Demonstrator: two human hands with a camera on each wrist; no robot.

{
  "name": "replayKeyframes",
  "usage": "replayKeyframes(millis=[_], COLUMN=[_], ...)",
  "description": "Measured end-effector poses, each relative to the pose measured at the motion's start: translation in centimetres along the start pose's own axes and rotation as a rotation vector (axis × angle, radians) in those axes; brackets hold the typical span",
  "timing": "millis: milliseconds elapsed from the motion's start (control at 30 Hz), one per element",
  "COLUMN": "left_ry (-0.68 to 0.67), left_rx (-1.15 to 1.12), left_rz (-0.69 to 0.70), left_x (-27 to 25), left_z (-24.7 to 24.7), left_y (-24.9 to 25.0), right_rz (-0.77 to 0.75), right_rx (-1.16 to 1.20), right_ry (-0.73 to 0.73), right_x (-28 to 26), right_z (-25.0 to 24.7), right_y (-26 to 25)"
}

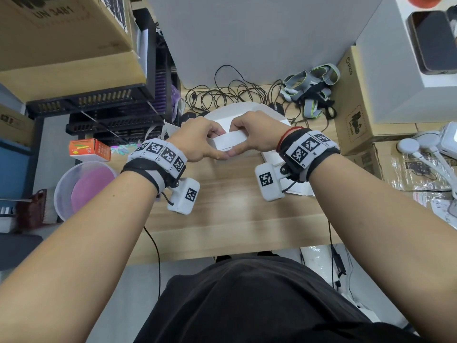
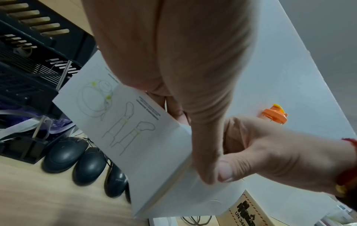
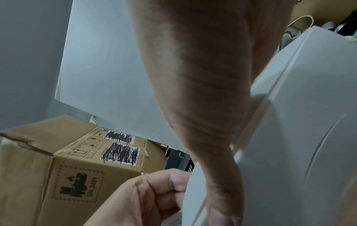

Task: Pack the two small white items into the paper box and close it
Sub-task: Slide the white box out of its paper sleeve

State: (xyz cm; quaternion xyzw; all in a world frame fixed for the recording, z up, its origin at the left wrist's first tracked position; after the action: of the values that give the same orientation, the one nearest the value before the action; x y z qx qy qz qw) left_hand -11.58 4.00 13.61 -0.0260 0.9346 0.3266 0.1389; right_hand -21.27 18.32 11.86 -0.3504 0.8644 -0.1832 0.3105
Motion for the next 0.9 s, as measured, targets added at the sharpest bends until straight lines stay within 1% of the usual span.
replayKeyframes(millis=[100,200,333,400,533,667,733,900], left_ry=[0.019,0.001,0.005,0.034,0.071,0.058,0.03,0.008], left_rx=[0.023,0.033,0.089,0.143,0.28,0.291,0.324,0.288], left_rz=[0.004,0.005,-0.009,-0.033,-0.11,-0.202,-0.235,-0.269], left_x=[0.1,0.2,0.2,0.1,-0.4,-0.6,-0.7,-0.6], left_z=[0.1,0.1,0.1,0.1,0.6,2.4,3.6,7.0], left_y=[-0.3,-0.8,-1.0,-1.1,-2.1,-3.8,-4.3,-6.2], right_rz=[-0.003,0.003,0.033,0.079,0.23,0.364,0.398,0.429], right_rx=[-0.02,-0.065,-0.09,-0.108,-0.155,-0.203,-0.248,-0.275], right_ry=[0.028,0.05,0.037,0.03,0.015,0.034,0.043,0.024], right_x=[-0.1,-0.3,-0.4,-0.6,-1.0,-1.4,-1.7,-2.3], right_z=[-0.3,-0.2,0.0,-0.2,0.2,1.6,2.7,5.3], right_y=[0.1,0.4,1.0,1.9,4.3,6.5,7.6,9.4])
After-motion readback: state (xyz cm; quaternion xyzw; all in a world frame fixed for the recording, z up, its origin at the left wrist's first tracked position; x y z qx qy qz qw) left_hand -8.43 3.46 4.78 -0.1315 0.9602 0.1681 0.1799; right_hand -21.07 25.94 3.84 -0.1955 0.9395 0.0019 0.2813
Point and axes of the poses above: each hand's wrist, its own x-axis towards the middle knuckle, its own z-axis out of the palm, y = z × x, the point moved 3 cm from there along x, towards the middle knuckle, and after that the axes turned 11 degrees about z, right-handed, at the moved point
